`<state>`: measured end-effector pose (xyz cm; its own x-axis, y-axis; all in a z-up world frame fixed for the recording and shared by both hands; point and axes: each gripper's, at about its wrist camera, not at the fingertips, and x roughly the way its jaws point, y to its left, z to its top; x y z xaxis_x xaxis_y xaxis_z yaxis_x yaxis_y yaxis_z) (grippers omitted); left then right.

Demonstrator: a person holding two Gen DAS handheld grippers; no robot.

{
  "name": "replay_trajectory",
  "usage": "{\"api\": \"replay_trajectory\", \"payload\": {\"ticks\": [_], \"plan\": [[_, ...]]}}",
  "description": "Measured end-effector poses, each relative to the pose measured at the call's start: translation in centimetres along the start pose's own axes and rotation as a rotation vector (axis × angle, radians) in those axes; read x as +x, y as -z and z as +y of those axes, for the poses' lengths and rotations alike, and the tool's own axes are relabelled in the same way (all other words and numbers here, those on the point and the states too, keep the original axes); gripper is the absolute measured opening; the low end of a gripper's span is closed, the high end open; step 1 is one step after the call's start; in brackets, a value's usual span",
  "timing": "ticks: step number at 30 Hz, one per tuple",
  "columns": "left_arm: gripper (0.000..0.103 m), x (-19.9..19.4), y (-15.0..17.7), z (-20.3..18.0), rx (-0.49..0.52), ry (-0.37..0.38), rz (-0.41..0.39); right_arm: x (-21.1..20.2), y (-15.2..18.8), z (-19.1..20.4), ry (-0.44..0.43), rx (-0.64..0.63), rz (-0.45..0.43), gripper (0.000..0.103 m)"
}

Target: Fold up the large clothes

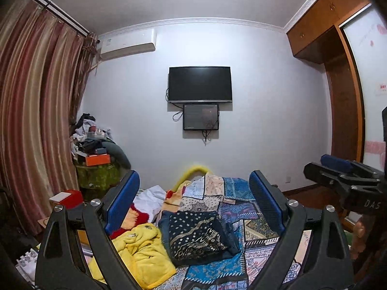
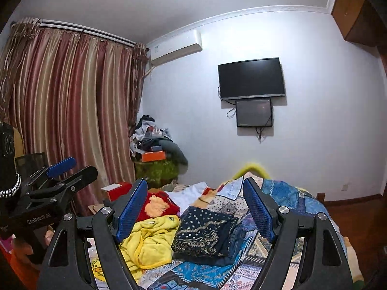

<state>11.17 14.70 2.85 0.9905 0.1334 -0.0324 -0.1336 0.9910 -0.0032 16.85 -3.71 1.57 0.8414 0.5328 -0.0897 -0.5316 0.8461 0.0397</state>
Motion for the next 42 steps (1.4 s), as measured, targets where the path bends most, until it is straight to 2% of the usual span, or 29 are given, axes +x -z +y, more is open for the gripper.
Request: {"api": "replay_trajectory", "payload": {"ticks": [5, 6, 8, 10, 15, 42], "plan": [[0.094, -0.1, 1.0, 0.0, -0.02, 0.016, 0.031, -1.0, 0.6, 0.3, 0.03, 0.004, 0.024, 0.082], [0.096, 0.1, 1.2, 0.1, -0.022, 0.009, 0.038, -0.9, 0.7, 0.3, 0.038, 0.003, 0.03, 0.085], [0.1, 0.0, 1.4, -0.1, -0.024, 0.001, 0.041, -1.0, 0.9, 0.3, 0.063, 0.003, 0.031, 0.1], [0.102, 0.2, 1.6, 0.0, -0.029, 0.002, 0.044, -1.0, 1.0, 0.3, 0.089, 0.006, 0.022, 0.103], [0.102, 0.4, 2.0, -0.3, -0.031, 0.003, 0.062, -0.7, 1.1, 0.1, 0.129, -0.002, 0.036, 0.103], [0.103, 1.3, 2.8, -0.9, -0.038, 0.011, 0.088, 0.0, 2.1, -0.5, 0.121, 0.034, 0.067, 0.103]]}}
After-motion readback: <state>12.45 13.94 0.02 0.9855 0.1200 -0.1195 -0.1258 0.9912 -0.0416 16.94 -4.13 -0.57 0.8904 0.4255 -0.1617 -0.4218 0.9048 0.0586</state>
